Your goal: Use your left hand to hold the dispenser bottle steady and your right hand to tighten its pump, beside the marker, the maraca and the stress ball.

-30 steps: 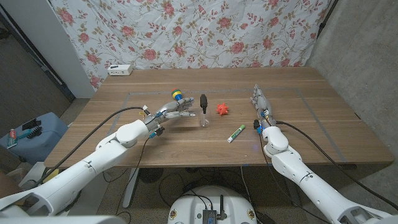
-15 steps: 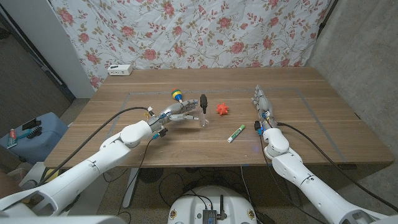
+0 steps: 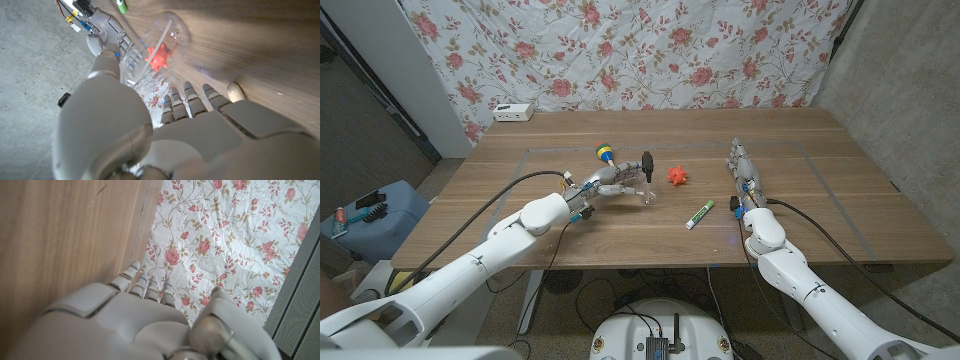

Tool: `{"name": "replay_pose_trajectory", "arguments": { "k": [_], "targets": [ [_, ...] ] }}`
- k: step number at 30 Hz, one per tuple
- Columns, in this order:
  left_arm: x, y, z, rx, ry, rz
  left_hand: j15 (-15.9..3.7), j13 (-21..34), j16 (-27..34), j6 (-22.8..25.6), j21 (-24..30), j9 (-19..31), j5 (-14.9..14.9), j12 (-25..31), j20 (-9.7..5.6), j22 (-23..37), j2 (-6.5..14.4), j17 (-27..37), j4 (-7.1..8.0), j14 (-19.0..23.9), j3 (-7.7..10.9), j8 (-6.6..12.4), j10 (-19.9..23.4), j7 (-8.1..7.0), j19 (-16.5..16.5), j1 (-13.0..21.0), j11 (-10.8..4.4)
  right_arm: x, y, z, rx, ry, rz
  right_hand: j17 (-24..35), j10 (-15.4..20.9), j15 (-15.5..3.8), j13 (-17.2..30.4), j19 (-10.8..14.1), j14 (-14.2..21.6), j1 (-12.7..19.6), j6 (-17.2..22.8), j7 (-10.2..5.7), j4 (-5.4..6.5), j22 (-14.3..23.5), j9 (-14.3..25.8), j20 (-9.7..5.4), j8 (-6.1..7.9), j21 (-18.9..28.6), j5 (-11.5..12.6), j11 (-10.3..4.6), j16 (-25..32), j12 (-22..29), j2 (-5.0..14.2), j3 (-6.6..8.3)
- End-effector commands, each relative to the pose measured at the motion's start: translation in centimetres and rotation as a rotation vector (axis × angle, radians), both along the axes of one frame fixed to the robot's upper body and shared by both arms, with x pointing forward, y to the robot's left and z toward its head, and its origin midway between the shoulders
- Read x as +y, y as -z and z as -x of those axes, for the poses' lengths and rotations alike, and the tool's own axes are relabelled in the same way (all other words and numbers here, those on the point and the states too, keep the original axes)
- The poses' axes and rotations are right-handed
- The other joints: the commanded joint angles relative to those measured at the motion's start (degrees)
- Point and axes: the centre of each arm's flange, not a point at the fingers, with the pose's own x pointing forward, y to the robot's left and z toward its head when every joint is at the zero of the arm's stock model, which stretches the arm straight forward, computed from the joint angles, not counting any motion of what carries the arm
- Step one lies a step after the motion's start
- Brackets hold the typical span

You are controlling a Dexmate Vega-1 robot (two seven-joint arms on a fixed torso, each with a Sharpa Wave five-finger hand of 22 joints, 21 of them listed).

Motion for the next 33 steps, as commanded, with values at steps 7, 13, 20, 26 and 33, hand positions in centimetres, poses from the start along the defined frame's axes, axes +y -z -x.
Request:
{"name": "replay_pose_trajectory", "arguments": {
  "k": [7, 13, 20, 26, 33],
  "targets": [
    [-1.44, 0.00, -0.80, 0.001, 0.015, -0.005, -4.94, 0.13, 0.51, 3.09, 0.31, 0.10, 0.99, 0.83, -0.56, 0.13, 0.21, 0.02, 0.27, 3.09, -2.03, 0.68, 3.01, -0.57, 0.13, 1.68, -0.50, -0.49, 0.32, 0.02, 0.003, 0.005, 0.000, 0.11, 0.03, 0.09, 0.07, -0.27, -0.42, -0.17, -0.27, -0.05, -0.10, 0.28, 0.08, -2.86, 0.42, 0.23, 0.41, 0.12, -0.20, 0.38, 0.10, -0.10],
    [-1.58, 0.04, -0.96, 0.001, 0.009, 0.000, -5.34, 0.14, 0.54, 4.80, 0.37, 0.11, 1.41, 1.01, -0.82, 0.15, 0.36, 0.01, 0.47, 4.52, -3.05, 0.86, 4.61, -0.68, 0.29, 2.25, -0.88, -0.57, 0.34, -0.03, 0.002, 0.005, -0.001, 0.11, 0.06, 0.07, 0.07, -0.27, -0.43, -0.20, -0.23, -0.16, -0.10, 0.28, 0.08, -2.86, 0.44, 0.25, 0.42, 0.15, -0.19, 0.40, 0.11, -0.11],
    [-1.71, 0.16, -1.07, 0.001, -0.001, 0.000, -5.81, 0.16, 0.59, 7.55, 0.44, 0.14, 1.95, 1.33, -1.17, 0.17, 0.55, 0.00, 0.76, 6.56, -4.45, 1.17, 7.12, -0.71, 0.62, 2.91, -1.00, -0.67, 0.41, -0.10, 0.003, 0.006, -0.003, 0.10, 0.07, 0.03, 0.07, -0.29, -0.46, -0.23, -0.30, -0.21, -0.11, 0.28, 0.08, -2.85, 0.42, 0.27, 0.43, 0.15, -0.20, 0.41, 0.11, -0.12],
    [-1.74, 0.26, -1.17, -0.003, -0.011, -0.002, -5.83, 0.20, 0.62, 10.11, 0.45, 0.19, 2.41, 1.48, -1.30, 0.19, 0.75, 0.01, 1.04, 8.39, -5.69, 1.43, 9.03, -0.63, 0.78, 3.36, -1.19, -0.65, 0.56, -0.20, 0.005, 0.004, -0.004, 0.10, 0.06, 0.04, 0.07, -0.34, -0.55, -0.27, -0.40, -0.26, -0.12, 0.28, 0.08, -2.82, 0.39, 0.27, 0.44, 0.19, -0.22, 0.41, 0.11, -0.13],
    [-2.05, 0.21, -1.34, -0.006, -0.011, -0.005, -5.69, 0.35, 0.66, 13.77, 0.43, 0.34, 2.98, 1.76, -1.66, 0.21, 1.03, 0.05, 1.40, 10.85, -7.31, 1.84, 11.76, -0.21, 0.83, 3.88, -1.24, -0.62, 0.55, -0.31, 0.002, 0.002, -0.005, 0.11, 0.10, 0.03, 0.08, -0.38, -0.60, -0.32, -0.39, -0.31, -0.12, 0.28, 0.08, -2.78, 0.41, 0.27, 0.44, 0.24, -0.22, 0.43, 0.11, -0.15]
  ]
}}
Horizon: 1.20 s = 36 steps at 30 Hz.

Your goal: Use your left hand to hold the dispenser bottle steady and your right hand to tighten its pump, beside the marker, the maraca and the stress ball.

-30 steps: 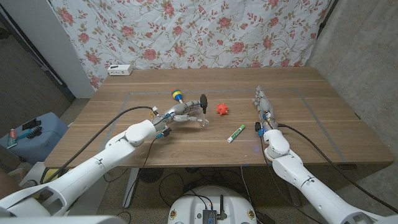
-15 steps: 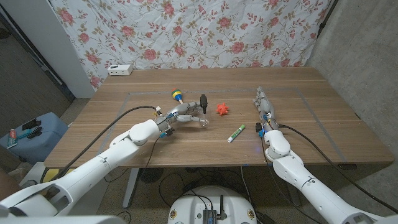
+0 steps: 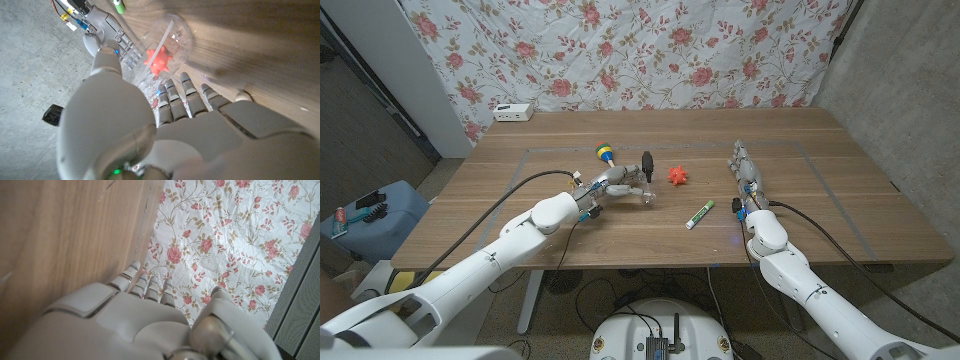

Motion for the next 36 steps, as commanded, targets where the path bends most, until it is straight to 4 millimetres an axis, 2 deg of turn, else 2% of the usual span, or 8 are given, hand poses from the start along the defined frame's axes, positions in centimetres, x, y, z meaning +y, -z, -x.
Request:
{"name": "replay_pose_trajectory", "arguments": {
  "k": [1, 8, 12, 24, 28, 31, 34, 36],
  "targets": [
    [-0.4, 0.0, -0.3, -0.001, -0.006, -0.003, -5.39, 0.22, 0.22, 1.49, 0.17, 0.37, 0.69, 0.49, -0.36, 0.07, 0.10, 0.05, -0.03, 1.44, -0.83, 0.35, 1.70, 0.12, 0.17, 1.06, 0.01, 0.0, 0.0, -0.2, -0.004, -0.002, -0.002, 0.11, 0.12, 0.07, 0.08, -0.38, -0.18, -0.34, -0.07, 0.02, -0.11, 0.28, 0.08, -2.78, 0.17, 0.28, 0.22, 0.25, -0.22, 0.44, 0.11, -0.15],
    [-0.8, 0.1, -0.8, 0.004, 0.004, 0.001, -5.70, 0.31, 0.23, 3.32, 0.23, 0.46, 0.87, 0.64, -0.62, 0.06, 0.25, 0.07, 0.10, 2.66, -1.54, 0.57, 3.03, -0.06, 0.45, 1.42, -0.08, -0.2, 0.0, 0.0, -0.004, 0.003, -0.004, 0.12, 0.10, 0.05, 0.08, -0.37, -0.20, -0.40, -0.08, -0.03, -0.10, 0.28, 0.08, -2.75, 0.18, 0.30, 0.23, 0.22, -0.21, 0.44, 0.11, -0.17],
    [-1.1, 0.1, -1.1, 0.011, 0.015, 0.009, -5.70, 0.38, 0.21, 4.41, 0.26, 0.53, 0.98, 0.84, -1.98, 0.05, 0.52, 0.05, 0.20, 3.79, -2.05, 0.56, 4.34, 0.30, 0.69, 1.83, -0.14, -0.3, 0.1, 0.1, -0.003, 0.005, -0.005, 0.12, 0.11, 0.05, 0.08, -0.38, -0.22, -0.42, -0.09, -0.03, -0.10, 0.28, 0.08, -2.72, 0.18, 0.30, 0.23, 0.21, -0.21, 0.44, 0.11, -0.18],
    [-1.7, 0.2, -1.7, 0.028, 0.033, 0.006, -5.72, 0.54, 0.38, 7.42, 0.34, 0.71, 1.30, 1.06, -2.94, 0.01, 1.36, 0.08, 0.63, 6.70, -2.85, 0.88, 6.55, 0.28, 1.47, 2.41, -0.31, -0.5, 0.7, 0.4, -0.001, 0.011, -0.015, 0.12, 0.11, 0.03, 0.08, -0.44, -0.21, -0.50, -0.14, -0.08, -0.10, 0.28, 0.08, -2.62, 0.18, 0.31, 0.25, 0.13, -0.18, 0.44, 0.11, -0.20],
    [-1.8, 0.2, -1.8, 0.029, 0.035, 0.010, -6.09, 0.69, 0.84, 9.26, 0.37, 0.83, 1.47, 1.30, -3.34, -0.01, 2.36, 0.23, 1.11, 9.42, -3.13, 1.06, 8.22, 0.20, 2.03, 2.60, -0.79, -0.5, 0.8, 0.5, -0.001, 0.013, -0.016, 0.12, 0.09, 0.03, 0.08, -0.43, -0.23, -0.53, -0.14, -0.11, -0.11, 0.28, 0.08, -2.58, 0.19, 0.33, 0.26, 0.01, -0.18, 0.43, 0.12, -0.21],
    [-1.8, 0.2, -1.8, 0.032, 0.036, 0.020, -6.46, 0.89, 0.99, 11.78, 0.42, 0.95, 1.29, 1.52, -4.21, -0.03, 3.24, 0.24, 1.27, 11.79, -3.24, 1.45, 9.92, 0.39, 2.79, 3.39, -0.74, -0.5, 0.8, 0.5, 0.000, 0.014, -0.017, 0.12, 0.08, 0.04, 0.08, -0.44, -0.23, -0.55, -0.11, -0.12, -0.11, 0.29, 0.09, -2.58, 0.20, 0.33, 0.26, -0.01, -0.17, 0.43, 0.12, -0.21],
    [-1.7, 0.3, -1.8, 0.036, 0.036, 0.031, -7.68, 1.09, 1.11, 15.23, 0.53, 0.94, 0.16, 2.00, -6.97, -0.07, 4.73, 0.35, 1.02, 14.10, -2.84, 1.96, 12.62, -0.78, 4.17, 5.33, -2.28, -0.5, 0.8, 0.5, 0.000, 0.014, -0.018, 0.12, 0.08, 0.03, 0.08, -0.43, -0.25, -0.57, -0.11, -0.14, -0.11, 0.29, 0.09, -2.54, 0.21, 0.34, 0.27, 0.06, -0.17, 0.43, 0.13, -0.22],
    [-1.7, 0.4, -1.9, 0.039, 0.035, 0.037, -7.97, 1.17, 1.38, 16.89, 0.57, 0.91, -0.76, 2.17, -7.76, -0.08, 5.87, 0.45, 0.69, 15.64, -2.30, 2.09, 13.91, -0.99, 5.01, 6.87, -2.10, -0.5, 0.8, 0.4, 0.001, 0.014, -0.017, 0.12, 0.12, 0.03, 0.08, -0.44, -0.23, -0.58, -0.08, -0.15, -0.11, 0.29, 0.09, -2.49, 0.22, 0.34, 0.27, 0.08, -0.16, 0.45, 0.13, -0.22]
  ]
}}
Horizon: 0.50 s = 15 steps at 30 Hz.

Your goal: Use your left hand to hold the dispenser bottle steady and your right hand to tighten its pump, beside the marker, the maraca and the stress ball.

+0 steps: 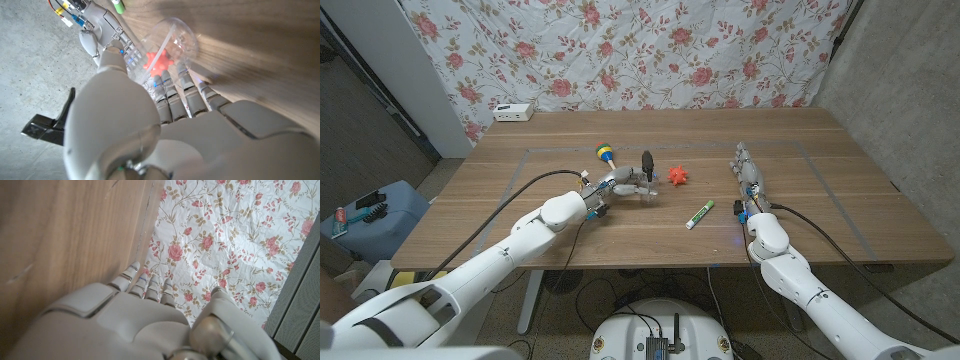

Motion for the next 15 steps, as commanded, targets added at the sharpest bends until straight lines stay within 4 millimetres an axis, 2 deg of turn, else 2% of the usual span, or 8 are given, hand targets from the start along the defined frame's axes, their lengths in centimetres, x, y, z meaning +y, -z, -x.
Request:
{"name": "replay_pose_trajectory", "arguments": {
  "k": [1, 7, 10, 15],
  "targets": [
    [-0.08, 0.28, -0.29, 0.014, 0.004, 0.028, -7.20, 0.40, 0.50, 3.77, 0.60, 0.07, -1.75, 0.62, -6.74, 0.07, 1.95, 0.30, -0.70, 2.89, 0.94, 0.59, 2.85, -0.62, 1.87, 2.64, -0.77, -0.07, 0.18, 0.05, 0.002, 0.003, -0.003, 0.12, 0.12, 0.02, 0.08, 0.08, -0.25, -0.12, -0.08, -0.14, -0.11, 0.29, 0.09, -2.37, 0.23, 0.35, 0.30, 0.03, -0.17, 0.45, 0.15, -0.22],
    [-0.11, 0.58, -0.43, 0.015, 0.000, 0.054, -7.32, 0.69, 0.81, 6.83, 0.68, 0.12, -4.09, 1.03, -7.21, 0.05, 3.64, 0.36, -1.16, 5.61, 1.93, 0.88, 5.29, -0.19, 3.54, 4.98, -0.75, -0.05, 0.16, 0.00, 0.005, 0.003, 0.000, 0.12, 0.10, 0.04, 0.08, 0.07, -0.25, -0.14, -0.09, -0.13, -0.12, 0.29, 0.09, -2.35, 0.22, 0.35, 0.31, -0.08, -0.16, 0.44, 0.16, -0.22],
    [-0.12, 0.69, -0.47, 0.011, -0.006, 0.066, -7.06, 0.96, 0.91, 8.33, 0.77, 0.15, -5.32, 1.29, -7.39, 0.03, 4.56, 0.35, -1.15, 7.47, 2.53, 0.96, 6.55, -0.44, 4.77, 5.70, -0.67, -0.07, 0.10, 0.00, 0.006, 0.002, 0.003, 0.12, 0.08, 0.04, 0.08, 0.07, -0.28, -0.15, -0.05, -0.18, -0.12, 0.29, 0.09, -2.24, 0.24, 0.36, 0.32, -0.10, -0.17, 0.44, 0.17, -0.22],
    [-0.16, 0.77, -0.54, 0.000, -0.015, 0.089, -7.35, 1.99, 1.14, 10.93, 0.64, 0.22, -7.90, 2.18, -7.52, -0.01, 5.78, 0.43, -1.13, 10.86, 3.37, 1.06, 9.13, 0.31, 6.44, 6.57, -0.87, -0.11, 0.03, -0.06, 0.006, 0.001, 0.004, 0.12, 0.08, 0.05, 0.08, 0.06, -0.32, -0.17, -0.04, -0.17, -0.13, 0.29, 0.09, -2.10, 0.25, 0.36, 0.33, -0.10, -0.18, 0.43, 0.17, -0.22]
  ]
}}
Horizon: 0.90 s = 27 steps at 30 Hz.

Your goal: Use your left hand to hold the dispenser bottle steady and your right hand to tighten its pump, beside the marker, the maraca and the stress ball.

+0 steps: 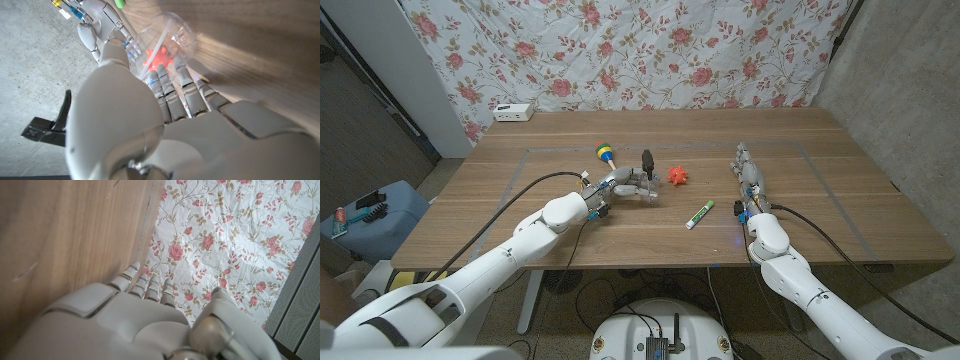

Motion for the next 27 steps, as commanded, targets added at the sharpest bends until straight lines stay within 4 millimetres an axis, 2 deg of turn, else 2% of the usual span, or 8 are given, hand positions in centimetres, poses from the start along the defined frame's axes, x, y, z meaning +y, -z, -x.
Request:
{"name": "replay_pose_trajectory", "arguments": {
  "k": [1, 8, 13, 19, 27],
  "targets": [
    [0.0, 0.4, -0.2, -0.013, -0.017, 0.057, -6.44, 1.08, 0.76, 3.55, 0.30, 0.23, -2.25, 0.98, -7.39, 0.04, 3.39, 0.33, 0.21, 3.51, 1.20, 0.28, 2.43, 0.37, 1.97, 2.09, -0.27, -0.1, 0.0, -0.1, 0.006, -0.001, 0.005, 0.12, 0.10, 0.01, 0.08, 0.05, -0.33, -0.18, -0.06, -0.15, -0.13, 0.29, 0.09, -2.08, 0.24, 0.36, 0.33, -0.06, -0.18, 0.44, 0.17, -0.22],
    [-0.3, 0.3, -0.3, -0.022, -0.017, 0.068, -7.04, 2.12, 1.82, 6.59, 0.36, 0.30, -4.14, 1.71, -6.94, 0.02, 4.11, 0.85, 0.14, 6.56, 1.56, 0.86, 4.16, 0.89, 3.80, 2.68, 0.04, -0.2, 0.1, -0.3, 0.009, -0.004, 0.003, 0.11, 0.04, 0.03, 0.08, 0.07, -0.31, -0.21, -0.03, -0.21, -0.14, 0.29, 0.09, -2.02, 0.25, 0.38, 0.34, -0.01, -0.16, 0.42, 0.17, -0.22],
    [-0.5, 0.1, -0.3, -0.043, -0.017, 0.074, -7.38, 2.70, 2.32, 7.30, 0.24, 0.37, -4.93, 1.95, -6.54, 0.02, 4.45, 1.60, 0.26, 6.55, 1.49, 0.95, 4.56, 0.49, 4.18, 2.70, -0.16, -0.2, 0.2, -0.4, 0.010, -0.006, 0.001, 0.11, 0.03, 0.13, 0.08, 0.09, -0.34, -0.22, -0.05, -0.17, -0.15, 0.30, 0.09, -1.99, 0.25, 0.39, 0.35, 0.03, -0.17, 0.43, 0.17, -0.22],
    [-0.7, -0.3, -0.2, -0.067, -0.019, 0.084, -7.33, 3.39, 2.88, 8.27, 0.06, 0.49, -5.71, 2.21, -5.99, 0.02, 4.87, 2.34, 0.23, 6.54, 1.55, 1.20, 4.81, 0.68, 4.36, 3.00, -0.30, -0.3, 0.2, -0.4, 0.008, -0.006, 0.000, 0.11, -0.02, 0.18, 0.08, 0.11, -0.36, -0.25, 0.06, -0.07, -0.16, 0.30, 0.09, -1.95, 0.29, 0.41, 0.36, 0.01, -0.17, 0.41, 0.18, -0.23],
    [-0.6, -0.7, 0.1, -0.080, -0.026, 0.093, -7.20, 4.29, 3.43, 9.32, 0.04, 0.63, -6.62, 2.79, -5.20, 0.01, 5.54, 3.06, 0.14, 6.58, 1.81, 1.50, 5.45, 0.79, 4.94, 3.54, 0.26, -0.3, 0.4, -0.4, 0.012, -0.007, 0.000, 0.11, 0.06, 0.18, 0.08, 0.14, -0.38, -0.31, 0.12, -0.02, -0.16, 0.30, 0.09, -1.87, 0.30, 0.42, 0.37, 0.02, -0.17, 0.45, 0.16, -0.25]
  ]
}}
